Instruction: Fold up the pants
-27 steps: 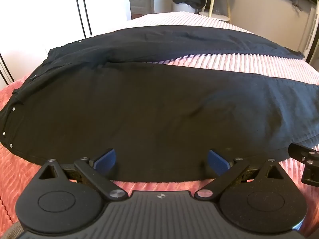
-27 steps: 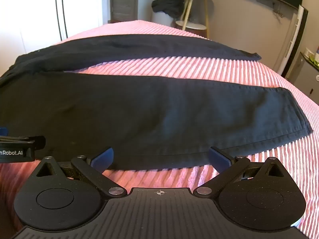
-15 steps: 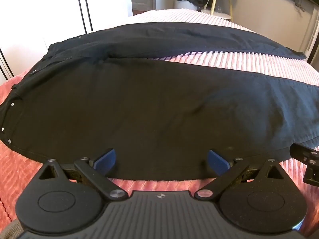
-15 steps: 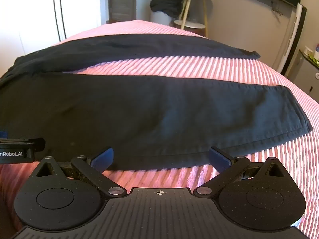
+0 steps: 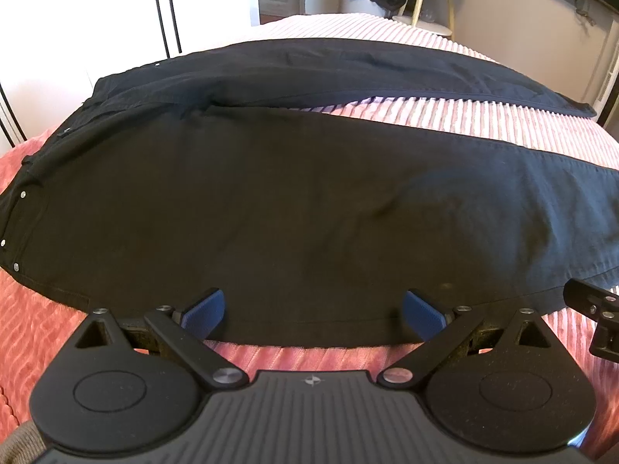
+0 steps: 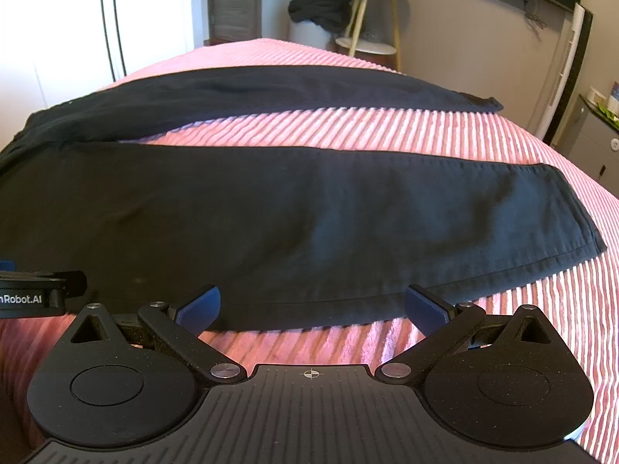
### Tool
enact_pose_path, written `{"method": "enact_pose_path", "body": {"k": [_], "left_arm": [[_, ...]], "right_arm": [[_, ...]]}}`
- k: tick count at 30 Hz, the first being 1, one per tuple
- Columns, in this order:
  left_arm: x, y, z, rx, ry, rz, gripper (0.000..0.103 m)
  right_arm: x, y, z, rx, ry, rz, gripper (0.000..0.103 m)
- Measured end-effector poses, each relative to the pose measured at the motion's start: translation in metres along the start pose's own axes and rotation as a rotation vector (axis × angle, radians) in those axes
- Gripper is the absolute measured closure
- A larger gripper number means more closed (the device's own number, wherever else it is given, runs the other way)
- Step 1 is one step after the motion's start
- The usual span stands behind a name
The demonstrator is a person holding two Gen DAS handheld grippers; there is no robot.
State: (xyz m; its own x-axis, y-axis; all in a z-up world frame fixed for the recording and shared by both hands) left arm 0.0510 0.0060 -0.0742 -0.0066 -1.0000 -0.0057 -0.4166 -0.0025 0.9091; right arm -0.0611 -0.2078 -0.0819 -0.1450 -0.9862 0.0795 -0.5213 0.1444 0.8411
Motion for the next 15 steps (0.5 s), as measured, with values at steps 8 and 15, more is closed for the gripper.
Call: {"method": "enact_pose_path", "body": {"k": [8, 15], "left_arm": [[-0.0008, -0.0007, 0.0022, -0.003, 0.003, 0.0, 0.004], [-0.0014, -0.0006, 0.0045, -0.007, 0.004, -0.001, 0.004]], "right_arm": [[0.0005, 0.0002, 0.0003, 0.0, -0.002, -0.001, 0.0], [0.0009, 0.0001, 0.0003, -0.002, -0.003, -0.001, 0.0]]}}
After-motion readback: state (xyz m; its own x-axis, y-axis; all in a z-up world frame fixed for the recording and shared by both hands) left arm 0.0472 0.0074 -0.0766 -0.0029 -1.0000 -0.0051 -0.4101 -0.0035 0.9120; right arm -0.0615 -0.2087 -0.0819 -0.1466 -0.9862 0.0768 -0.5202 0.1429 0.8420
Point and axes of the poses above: each gripper's, at about its wrist camera, not at the fingertips, and y roughly against the way its jaws point, x to its right, z to its underside, the point moved 8 cm from there along -y, roughly the way its jaws point, and after that the axes turned 12 degrees about -x, right-handed, at the moved point
